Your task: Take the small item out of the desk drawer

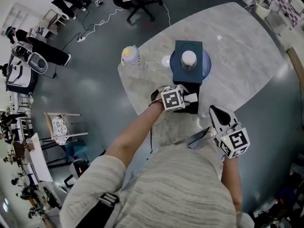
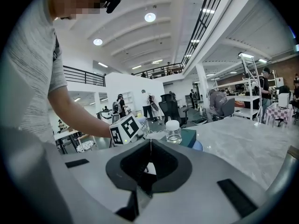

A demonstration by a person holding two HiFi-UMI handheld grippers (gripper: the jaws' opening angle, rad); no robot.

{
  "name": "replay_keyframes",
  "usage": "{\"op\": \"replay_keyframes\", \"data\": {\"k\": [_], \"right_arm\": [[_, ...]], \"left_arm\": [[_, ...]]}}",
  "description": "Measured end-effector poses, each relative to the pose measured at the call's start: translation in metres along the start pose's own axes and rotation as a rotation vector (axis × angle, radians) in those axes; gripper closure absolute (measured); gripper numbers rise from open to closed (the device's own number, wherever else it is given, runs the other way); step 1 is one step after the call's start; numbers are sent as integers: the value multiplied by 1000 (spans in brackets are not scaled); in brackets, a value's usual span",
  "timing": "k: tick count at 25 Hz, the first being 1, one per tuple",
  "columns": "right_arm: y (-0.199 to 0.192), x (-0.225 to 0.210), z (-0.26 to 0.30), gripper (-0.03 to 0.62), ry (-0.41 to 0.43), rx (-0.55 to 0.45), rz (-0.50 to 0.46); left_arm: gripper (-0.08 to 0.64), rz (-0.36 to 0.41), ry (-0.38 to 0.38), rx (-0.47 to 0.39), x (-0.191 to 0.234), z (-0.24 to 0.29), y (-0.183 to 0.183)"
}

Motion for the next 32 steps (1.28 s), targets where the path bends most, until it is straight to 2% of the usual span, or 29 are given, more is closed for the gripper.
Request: {"op": "replay_keyframes", "data": {"k": [7, 11, 15, 23, 32], "right_arm": [[8, 14, 4, 581, 22, -10, -35], [16, 21, 6, 581, 34, -20, -53], [25, 25, 9, 581, 44, -39, -63], [42, 38, 11, 581, 70, -93, -71], [73, 51, 7, 581, 88, -176, -78]], "left_arm": [[382, -81, 183, -404, -5, -59, 30], [382, -67, 256, -609, -18, -95, 48], [382, -32, 315, -769, -38, -128, 67], [382, 33, 388, -986, -82, -184, 92], [383, 124, 452, -1100, -124, -238, 106]]}}
Point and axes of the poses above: the fingertips, and each gripper's own axes: z forward along the fingers, x to its left, y out of its top, the point moved 1 cm from there along -z, backward along the fingers, and after that the axes turned 13 degrees about -y, right-handed, at the moved point
